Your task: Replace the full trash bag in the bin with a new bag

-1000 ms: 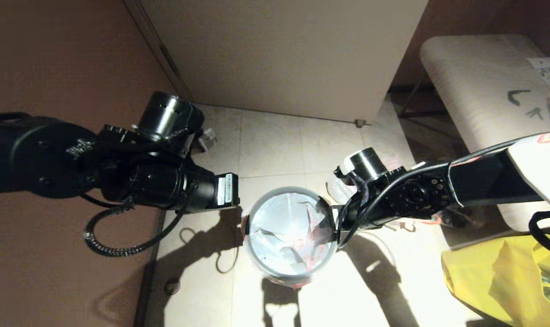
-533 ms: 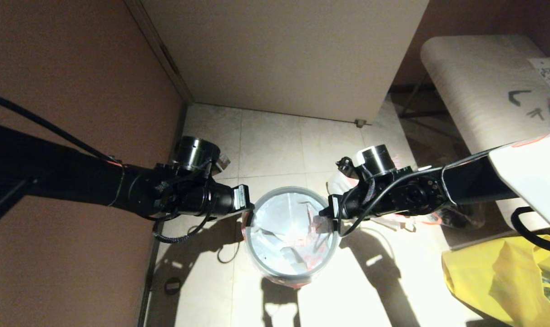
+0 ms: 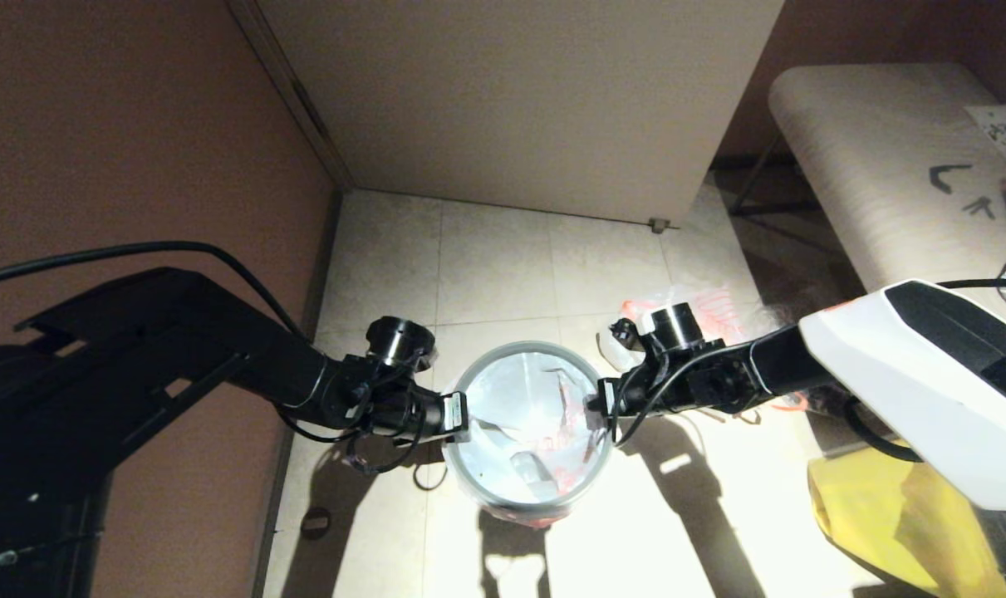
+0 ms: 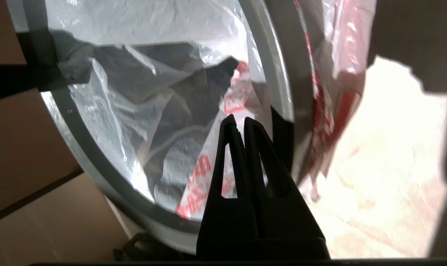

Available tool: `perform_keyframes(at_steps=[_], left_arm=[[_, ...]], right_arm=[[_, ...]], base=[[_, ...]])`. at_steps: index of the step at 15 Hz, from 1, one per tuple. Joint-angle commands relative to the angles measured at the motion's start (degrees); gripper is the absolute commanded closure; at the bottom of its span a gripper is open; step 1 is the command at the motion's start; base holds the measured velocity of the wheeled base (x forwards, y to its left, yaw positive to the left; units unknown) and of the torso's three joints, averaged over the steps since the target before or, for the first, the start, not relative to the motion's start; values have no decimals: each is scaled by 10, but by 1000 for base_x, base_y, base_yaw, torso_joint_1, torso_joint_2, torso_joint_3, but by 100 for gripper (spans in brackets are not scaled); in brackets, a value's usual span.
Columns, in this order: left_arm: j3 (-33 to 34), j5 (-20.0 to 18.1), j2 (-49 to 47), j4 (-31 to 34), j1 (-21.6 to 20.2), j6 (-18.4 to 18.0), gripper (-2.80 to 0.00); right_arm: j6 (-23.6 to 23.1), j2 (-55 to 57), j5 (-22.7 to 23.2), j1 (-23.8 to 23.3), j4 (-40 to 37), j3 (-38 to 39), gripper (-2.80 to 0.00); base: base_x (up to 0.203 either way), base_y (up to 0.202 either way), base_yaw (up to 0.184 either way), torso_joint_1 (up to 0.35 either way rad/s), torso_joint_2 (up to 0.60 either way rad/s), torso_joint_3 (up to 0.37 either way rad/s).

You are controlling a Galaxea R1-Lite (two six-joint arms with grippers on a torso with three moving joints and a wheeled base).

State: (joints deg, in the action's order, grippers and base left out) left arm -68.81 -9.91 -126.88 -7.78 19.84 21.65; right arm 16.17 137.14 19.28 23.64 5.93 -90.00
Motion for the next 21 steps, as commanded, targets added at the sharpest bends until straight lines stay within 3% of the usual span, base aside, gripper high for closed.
perform_keyframes(at_steps=[1,7,10,11,14,18,21], left_arm=[[-7,2,-19,0,-1,1,0],[-11,4,20,1,11,0,0],[-36,32,126,21,46,0,0],[-61,55,162,48,58,0,0],[-100,175,208,113,76,-1,0],[-79,298,268,118,85,1,0],[-64,369,351,148,111,-5,0]], right_arm=[[1,42,0,-11,18,-12,0],[2,-2,-11,-8,18,3,0],[1,-101,-74,0,5,42,0],[1,-131,-130,2,-17,48,0],[-2,-205,-297,-11,-74,75,0],[-54,-318,-380,-72,-86,151,0],[-63,-399,-444,-85,-91,197,0]], base=[[0,0,0,0,0,0],[0,0,0,0,0,0],[0,0,0,0,0,0],[0,0,0,0,0,0],[0,0,0,0,0,0],[0,0,0,0,0,0],[0,0,0,0,0,0]])
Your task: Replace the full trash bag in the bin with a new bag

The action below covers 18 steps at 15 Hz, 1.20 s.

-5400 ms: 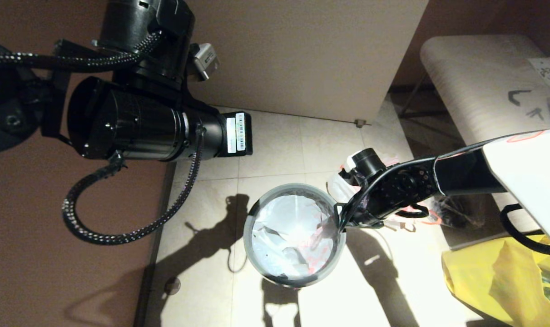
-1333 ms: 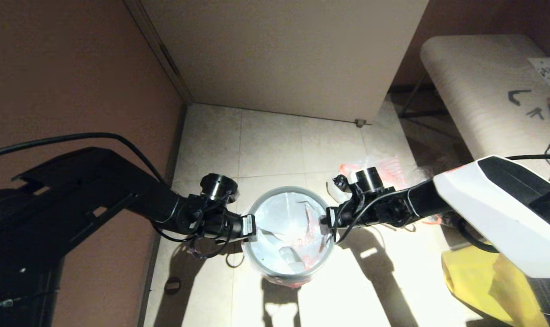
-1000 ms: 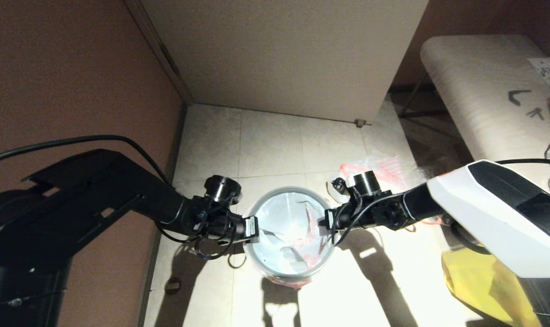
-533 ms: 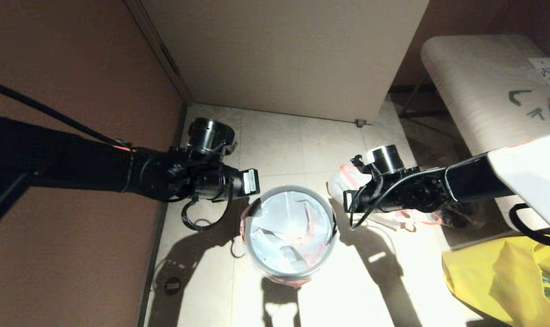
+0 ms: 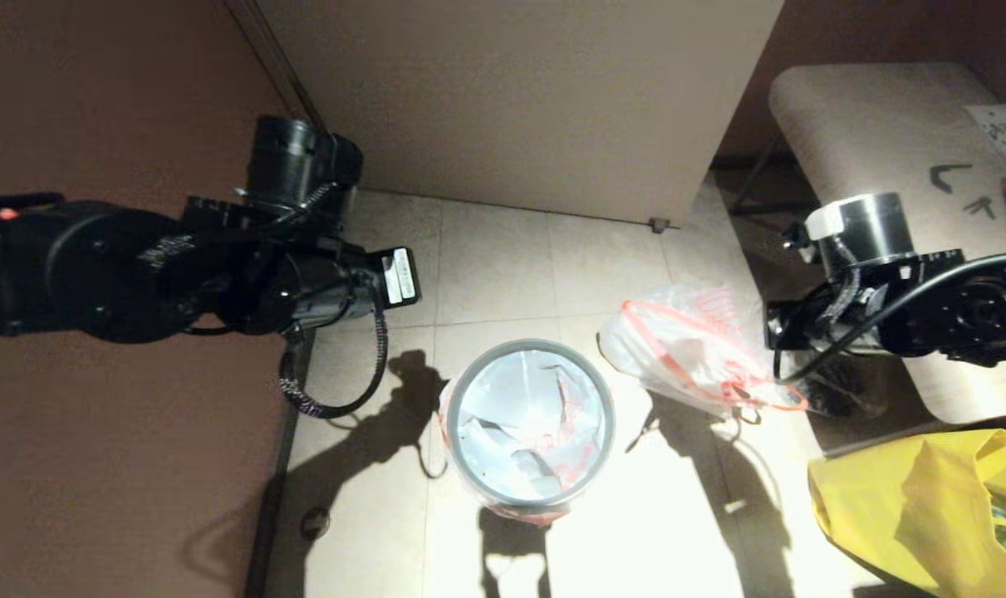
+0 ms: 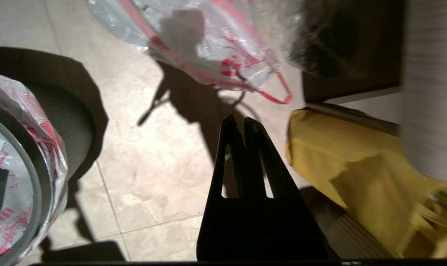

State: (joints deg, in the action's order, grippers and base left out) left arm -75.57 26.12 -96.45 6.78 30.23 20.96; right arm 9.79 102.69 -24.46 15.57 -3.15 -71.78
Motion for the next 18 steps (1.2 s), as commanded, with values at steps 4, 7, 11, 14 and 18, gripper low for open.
perform_keyframes(at_steps=[4,7,11,14,18], left_arm=[[57,51,142,19,24,-24,0],[85,62,203,21,19,-39,0],[224,62,303,-77,-19,-128,0],[311,62,383,-170,-56,-181,0],[374,61,488,-188,-92,-194,0]], right_arm=[[-7,-166,-33,10,-23,90,0],[-7,-252,-40,11,-26,154,0],[-23,-364,-41,10,-24,255,0],[-29,-438,-41,7,-26,306,0],[-65,-554,-38,6,-52,358,0]], base=[[0,0,0,0,0,0],[0,0,0,0,0,0],[0,0,0,0,0,0],[0,0,0,0,0,0],[0,0,0,0,0,0]])
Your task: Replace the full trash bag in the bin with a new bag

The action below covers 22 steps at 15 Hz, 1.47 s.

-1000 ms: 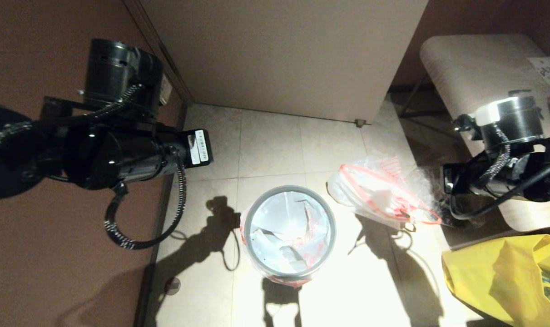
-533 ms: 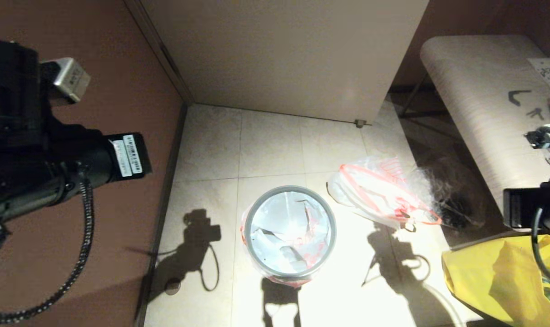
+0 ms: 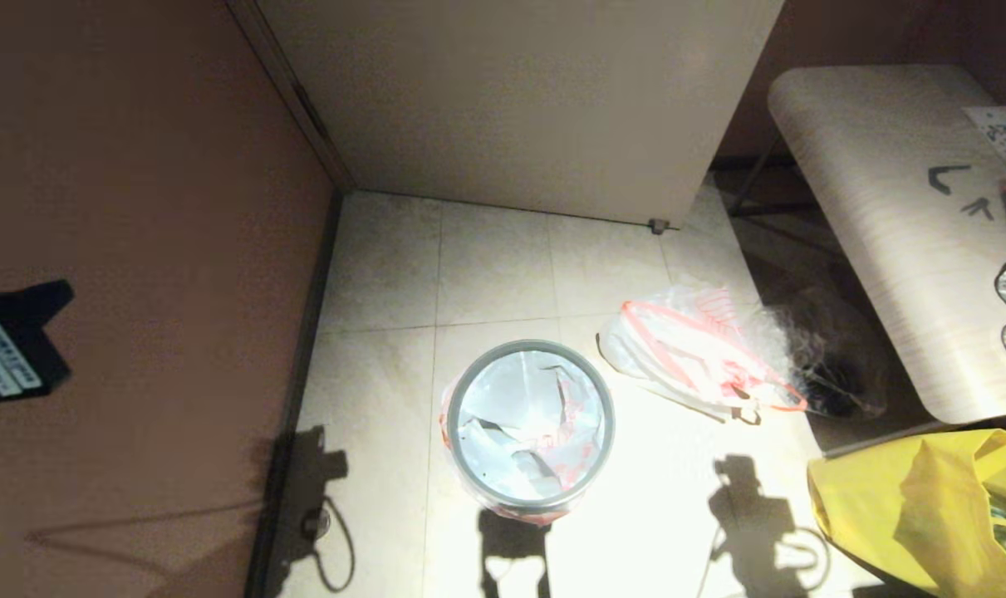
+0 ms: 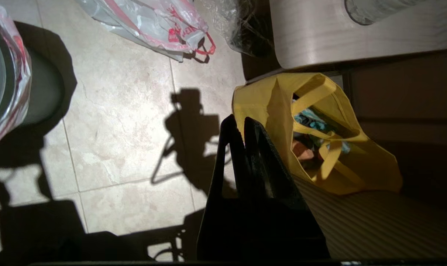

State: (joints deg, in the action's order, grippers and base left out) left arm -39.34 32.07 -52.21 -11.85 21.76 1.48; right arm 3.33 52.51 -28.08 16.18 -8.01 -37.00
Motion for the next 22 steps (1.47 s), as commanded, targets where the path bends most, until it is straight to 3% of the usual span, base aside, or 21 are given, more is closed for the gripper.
perform_keyframes(at_steps=[1,4,8,12,15,18,20,22], left_arm=[[25,2,69,-2,-15,1,0],[75,2,136,0,-42,3,0],[105,3,200,9,-81,21,0],[103,4,231,18,-114,40,0],[114,4,272,33,-135,64,0],[148,4,317,61,-140,88,0],[148,4,324,61,-155,90,0],[146,4,335,61,-170,96,0]], right_arm=[[-4,-78,0,-1,-30,15,0],[-8,-163,19,-3,-85,18,0],[-16,-282,85,-11,-141,16,0],[-14,-362,110,-74,-157,18,0],[32,-364,113,-99,-159,-4,0],[31,-371,126,-129,-169,-5,0],[-7,-415,195,-147,-224,-2,0],[-40,-471,215,-161,-250,30,0]], base=[[0,0,0,0,0,0],[0,0,0,0,0,0],[0,0,0,0,0,0],[0,0,0,0,0,0],[0,0,0,0,0,0],[0,0,0,0,0,0],[0,0,0,0,0,0],[0,0,0,0,0,0]])
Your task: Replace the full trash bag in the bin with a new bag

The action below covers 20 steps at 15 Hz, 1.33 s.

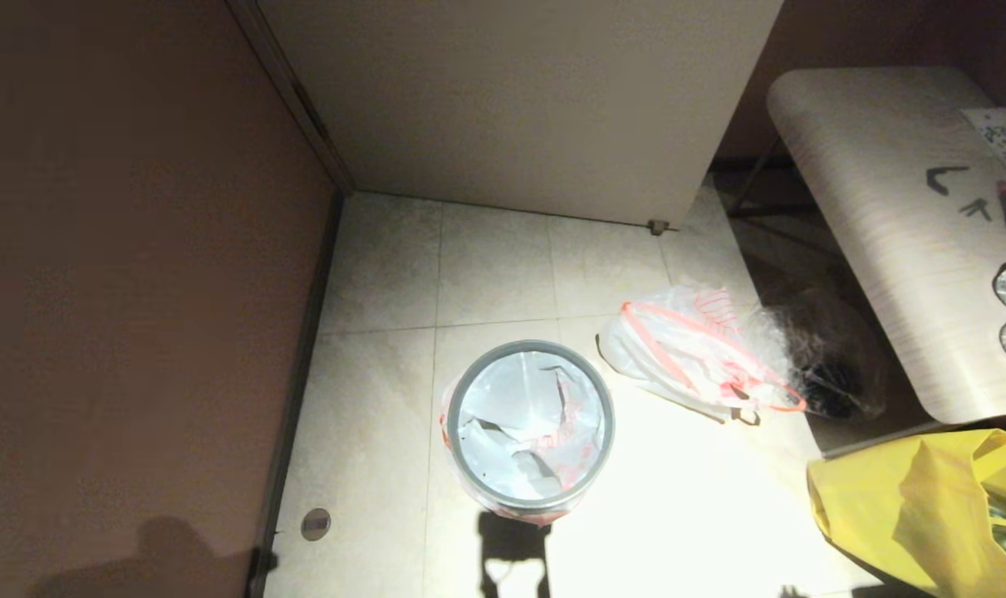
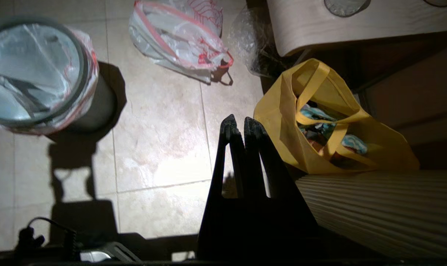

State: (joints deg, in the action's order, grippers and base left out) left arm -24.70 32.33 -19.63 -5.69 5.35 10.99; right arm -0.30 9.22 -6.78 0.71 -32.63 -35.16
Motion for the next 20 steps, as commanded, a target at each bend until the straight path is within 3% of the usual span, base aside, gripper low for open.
perform_keyframes(at_steps=[1,3,7,9,10,14,15,20], left_arm=[[7,2,18,0,-9,3,0],[23,1,32,4,-17,7,0],[61,-24,68,9,-36,11,0],[64,-76,79,15,-41,14,0],[65,-123,89,18,-44,20,0],[74,-244,155,108,-49,22,0],[87,-259,164,125,-49,15,0],[187,-263,196,97,-49,-65,0]], right_arm=[[-9,-67,8,-8,-7,39,0],[-10,-90,12,-9,9,100,0],[1,-92,29,-9,210,262,0],[-7,-92,47,-9,298,335,0],[-18,-92,63,-9,316,348,0],[-32,-92,67,-9,319,350,0],[-31,-92,67,-9,319,350,0],[-19,-92,67,-9,318,348,0]], base=[[0,0,0,0,0,0],[0,0,0,0,0,0],[0,0,0,0,0,0],[0,0,0,0,0,0],[0,0,0,0,0,0],[0,0,0,0,0,0],[0,0,0,0,0,0],[0,0,0,0,0,0]])
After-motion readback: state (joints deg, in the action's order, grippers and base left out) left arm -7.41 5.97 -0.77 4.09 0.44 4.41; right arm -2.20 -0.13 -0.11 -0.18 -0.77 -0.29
